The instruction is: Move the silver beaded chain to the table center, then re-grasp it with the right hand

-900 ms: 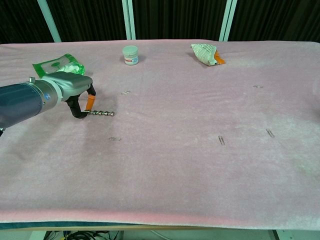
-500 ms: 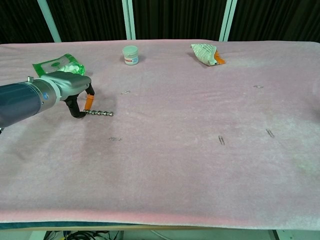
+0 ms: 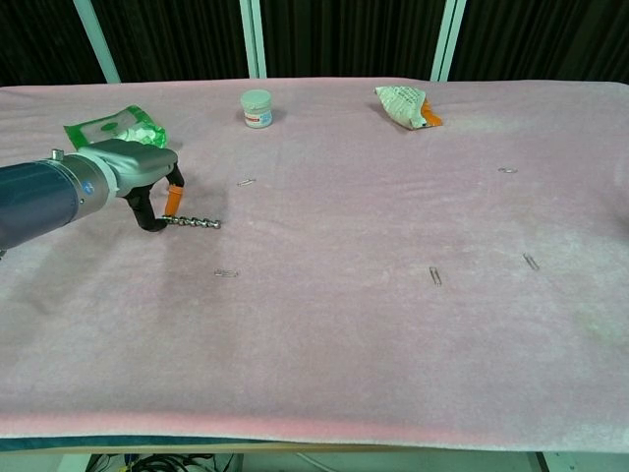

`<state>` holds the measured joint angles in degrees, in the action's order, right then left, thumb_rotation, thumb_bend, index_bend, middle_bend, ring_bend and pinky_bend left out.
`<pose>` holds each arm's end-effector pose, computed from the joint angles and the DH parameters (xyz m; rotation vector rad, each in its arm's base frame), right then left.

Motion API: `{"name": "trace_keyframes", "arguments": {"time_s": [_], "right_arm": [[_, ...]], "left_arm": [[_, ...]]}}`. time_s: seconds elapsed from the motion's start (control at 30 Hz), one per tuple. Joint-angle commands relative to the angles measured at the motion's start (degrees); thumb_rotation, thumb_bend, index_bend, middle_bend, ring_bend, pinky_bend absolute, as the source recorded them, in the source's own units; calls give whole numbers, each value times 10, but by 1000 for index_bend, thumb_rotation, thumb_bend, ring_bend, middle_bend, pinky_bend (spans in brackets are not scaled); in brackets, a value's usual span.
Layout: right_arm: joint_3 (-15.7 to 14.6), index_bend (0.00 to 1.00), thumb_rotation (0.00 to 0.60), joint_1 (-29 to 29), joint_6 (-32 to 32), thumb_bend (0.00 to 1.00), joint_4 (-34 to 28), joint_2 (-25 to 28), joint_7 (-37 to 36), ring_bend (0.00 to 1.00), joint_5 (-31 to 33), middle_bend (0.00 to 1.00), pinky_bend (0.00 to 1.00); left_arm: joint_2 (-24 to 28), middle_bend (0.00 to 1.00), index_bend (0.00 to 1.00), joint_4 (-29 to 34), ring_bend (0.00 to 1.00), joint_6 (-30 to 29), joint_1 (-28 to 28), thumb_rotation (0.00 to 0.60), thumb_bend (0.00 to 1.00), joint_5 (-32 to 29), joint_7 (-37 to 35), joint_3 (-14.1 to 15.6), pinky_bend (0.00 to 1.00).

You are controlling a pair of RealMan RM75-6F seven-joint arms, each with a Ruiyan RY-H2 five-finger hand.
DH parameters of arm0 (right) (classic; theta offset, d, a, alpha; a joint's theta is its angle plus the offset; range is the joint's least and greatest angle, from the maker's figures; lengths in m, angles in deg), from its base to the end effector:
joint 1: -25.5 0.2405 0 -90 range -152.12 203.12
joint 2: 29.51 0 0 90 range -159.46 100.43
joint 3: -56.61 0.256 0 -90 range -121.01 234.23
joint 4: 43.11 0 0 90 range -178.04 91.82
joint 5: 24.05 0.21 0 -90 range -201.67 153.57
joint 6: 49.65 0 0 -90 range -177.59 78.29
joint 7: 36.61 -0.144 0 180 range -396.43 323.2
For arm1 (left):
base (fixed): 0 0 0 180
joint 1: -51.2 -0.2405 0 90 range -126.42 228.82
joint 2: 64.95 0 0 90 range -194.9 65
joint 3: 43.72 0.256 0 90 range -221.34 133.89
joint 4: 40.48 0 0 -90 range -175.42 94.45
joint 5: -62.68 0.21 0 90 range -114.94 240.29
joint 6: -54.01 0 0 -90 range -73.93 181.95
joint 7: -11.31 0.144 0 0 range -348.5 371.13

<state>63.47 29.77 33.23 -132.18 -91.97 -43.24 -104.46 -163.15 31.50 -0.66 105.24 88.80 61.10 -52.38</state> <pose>-0.3346 -0.1925 0.1863 1.2505 -0.9430 0.9100 -0.1687 0.3827 -0.0565 -1.7729 -0.9022 -0.3861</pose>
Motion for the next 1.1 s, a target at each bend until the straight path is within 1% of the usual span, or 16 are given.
{"name": "trace_keyframes", "arguments": {"time_s": [0.03,0.17,0.53,0.83,1.1], "right_arm": [[0,0,600,0,0,136,0,0,0,81,0,0,224],[0,0,600,0,0,136,0,1,-1,81,0,0,224],[0,0,600,-1,1,136,-1,2,-3,82,-1,0,224],[0,0,600,0,1,136,-1,1,-2,81,-1,0,224],[-1,0,600,0,1,136,-1,1,-2,82,-2,0,224]], "left_arm": [[-1,255,616,-1,0,0,0,600,384,0,-1,-1,0],[-1,255,620,-1,0,0,1,600,404,0,-1,-1,0],[6,254,629,10,0,-12,2,600,405,14,2,-1,0],[24,253,630,39,0,-48,6,600,405,56,21,8,0],[41,252,631,67,0,-91,9,600,405,111,55,26,0]]}}
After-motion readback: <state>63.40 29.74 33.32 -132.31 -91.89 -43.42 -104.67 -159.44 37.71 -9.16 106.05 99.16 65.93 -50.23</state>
